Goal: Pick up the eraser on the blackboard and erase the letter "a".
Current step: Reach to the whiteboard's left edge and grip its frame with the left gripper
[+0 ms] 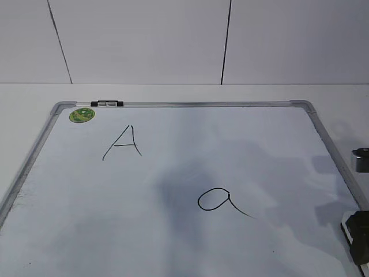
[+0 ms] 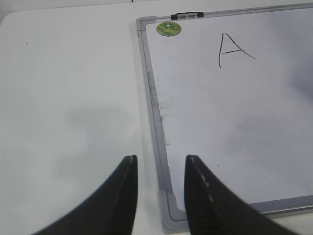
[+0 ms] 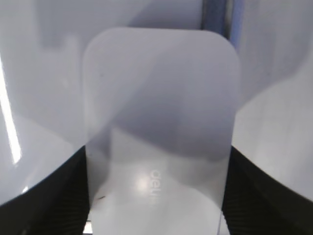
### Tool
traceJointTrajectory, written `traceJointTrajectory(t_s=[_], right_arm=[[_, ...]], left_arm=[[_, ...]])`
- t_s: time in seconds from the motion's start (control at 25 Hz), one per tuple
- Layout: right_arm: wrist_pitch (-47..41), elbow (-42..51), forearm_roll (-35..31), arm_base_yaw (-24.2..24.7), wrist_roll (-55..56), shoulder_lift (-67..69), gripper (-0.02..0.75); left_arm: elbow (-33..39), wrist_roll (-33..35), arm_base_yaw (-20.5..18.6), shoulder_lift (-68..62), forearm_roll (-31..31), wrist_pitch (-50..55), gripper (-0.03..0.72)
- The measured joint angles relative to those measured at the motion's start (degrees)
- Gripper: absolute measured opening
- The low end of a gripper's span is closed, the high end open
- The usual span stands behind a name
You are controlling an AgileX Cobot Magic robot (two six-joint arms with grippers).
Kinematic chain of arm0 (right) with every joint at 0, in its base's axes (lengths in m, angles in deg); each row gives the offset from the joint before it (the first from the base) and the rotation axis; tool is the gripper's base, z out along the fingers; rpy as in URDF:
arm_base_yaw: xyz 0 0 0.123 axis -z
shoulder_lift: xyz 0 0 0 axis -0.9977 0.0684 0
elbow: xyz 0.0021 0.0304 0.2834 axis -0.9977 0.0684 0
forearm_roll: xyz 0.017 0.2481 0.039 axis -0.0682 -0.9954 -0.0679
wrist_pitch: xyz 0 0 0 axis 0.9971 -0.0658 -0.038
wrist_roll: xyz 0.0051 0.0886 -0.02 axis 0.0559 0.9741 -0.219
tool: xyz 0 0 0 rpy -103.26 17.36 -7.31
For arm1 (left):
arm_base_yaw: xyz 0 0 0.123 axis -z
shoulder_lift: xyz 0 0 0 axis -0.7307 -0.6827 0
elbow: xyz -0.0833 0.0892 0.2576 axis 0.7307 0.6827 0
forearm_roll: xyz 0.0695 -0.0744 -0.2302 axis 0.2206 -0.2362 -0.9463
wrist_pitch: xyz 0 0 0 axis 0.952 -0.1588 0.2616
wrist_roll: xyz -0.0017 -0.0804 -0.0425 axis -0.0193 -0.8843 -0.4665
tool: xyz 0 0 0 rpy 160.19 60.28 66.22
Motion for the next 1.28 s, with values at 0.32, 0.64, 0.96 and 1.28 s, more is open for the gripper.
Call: traceJointTrajectory(t_s=[0.32,0.64,0.96,1.28], right_arm=[[-0.1,0.0,0.0,0.0,0.0,0.0,0.573],[-5.6,-4.1,0.0,0.0,0.0,-1.8,0.573],[-10.2,-7.4,0.0,0.0,0.0,-6.3,0.573],[-14.0,-7.6,0.0,0.0,0.0,-6.8,0.573]], left_arm=[[0.0,0.0,0.0,0.0,0.0,0.0,0.245],[0.0,0.0,0.0,0.0,0.0,0.0,0.245],[0.0,0.0,0.0,0.0,0.0,0.0,0.245],[0.0,0.0,0.0,0.0,-0.1,0.0,0.245]])
